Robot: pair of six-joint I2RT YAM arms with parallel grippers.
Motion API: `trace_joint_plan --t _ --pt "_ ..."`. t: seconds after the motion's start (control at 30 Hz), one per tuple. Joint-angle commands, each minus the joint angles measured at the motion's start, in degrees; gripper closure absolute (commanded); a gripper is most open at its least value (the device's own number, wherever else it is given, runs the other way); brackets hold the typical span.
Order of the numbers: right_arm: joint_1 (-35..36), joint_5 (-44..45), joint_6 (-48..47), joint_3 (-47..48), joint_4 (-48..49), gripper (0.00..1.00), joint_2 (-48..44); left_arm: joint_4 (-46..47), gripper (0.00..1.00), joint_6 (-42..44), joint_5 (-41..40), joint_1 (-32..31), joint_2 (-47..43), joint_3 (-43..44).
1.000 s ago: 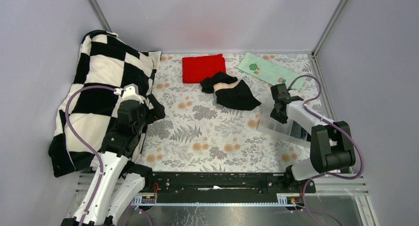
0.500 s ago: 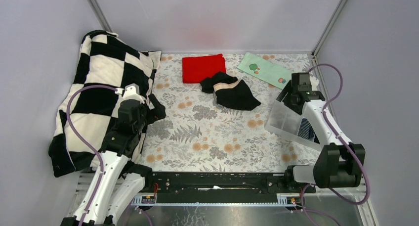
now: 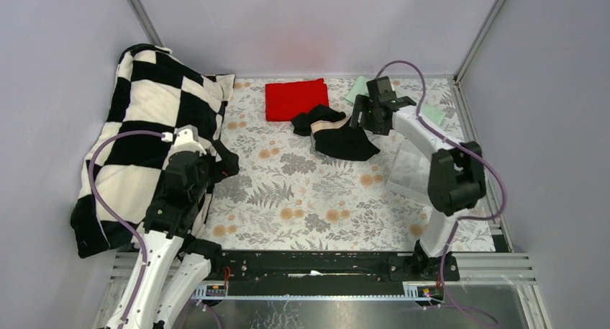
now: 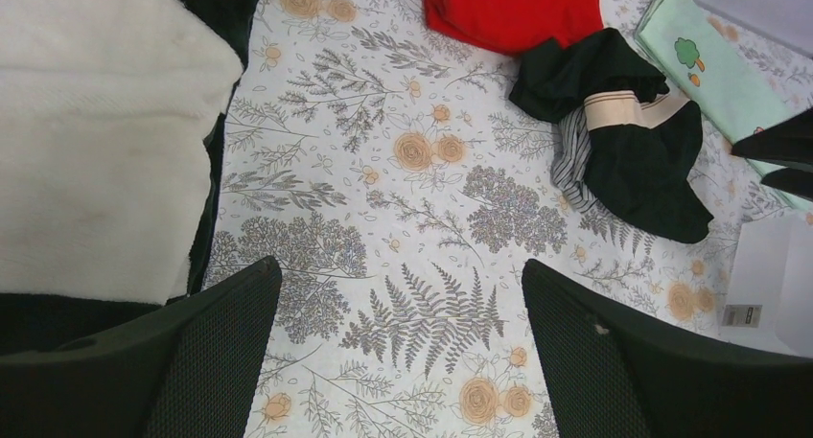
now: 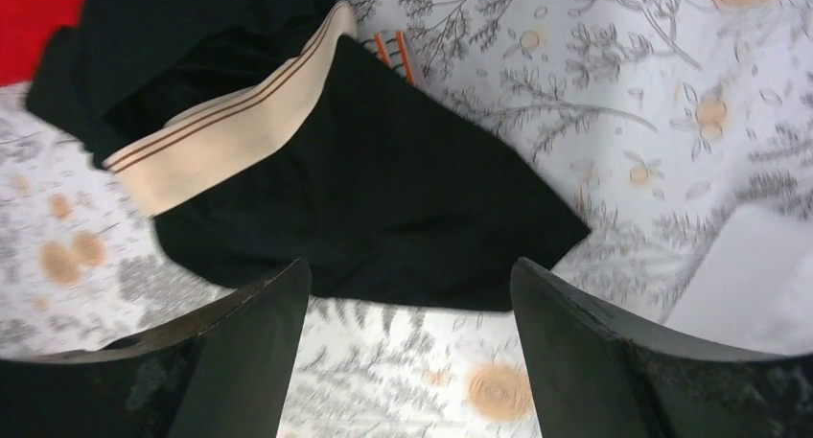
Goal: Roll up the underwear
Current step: Move the storage box to the corner of the board.
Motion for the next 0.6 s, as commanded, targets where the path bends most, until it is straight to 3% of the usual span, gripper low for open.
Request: trace_joint_plan --t 0.0,0.3,0.57 --pt "-0.5 -1.4 -9.0 7.5 0.7 0.17 7.2 2.5 0.01 1.0 0.3 -0.2 0.8 -0.4" --pt "-0.7 -3.7 -17.7 16.0 0.5 0.29 17.3 2.3 0.01 1.0 0.4 -0.2 1.6 -0.3" --pt "-3.2 -13.0 -18.9 20.9 -0.7 0.26 22.9 2.2 0.01 1.1 0.6 -0.2 1.9 -0.2"
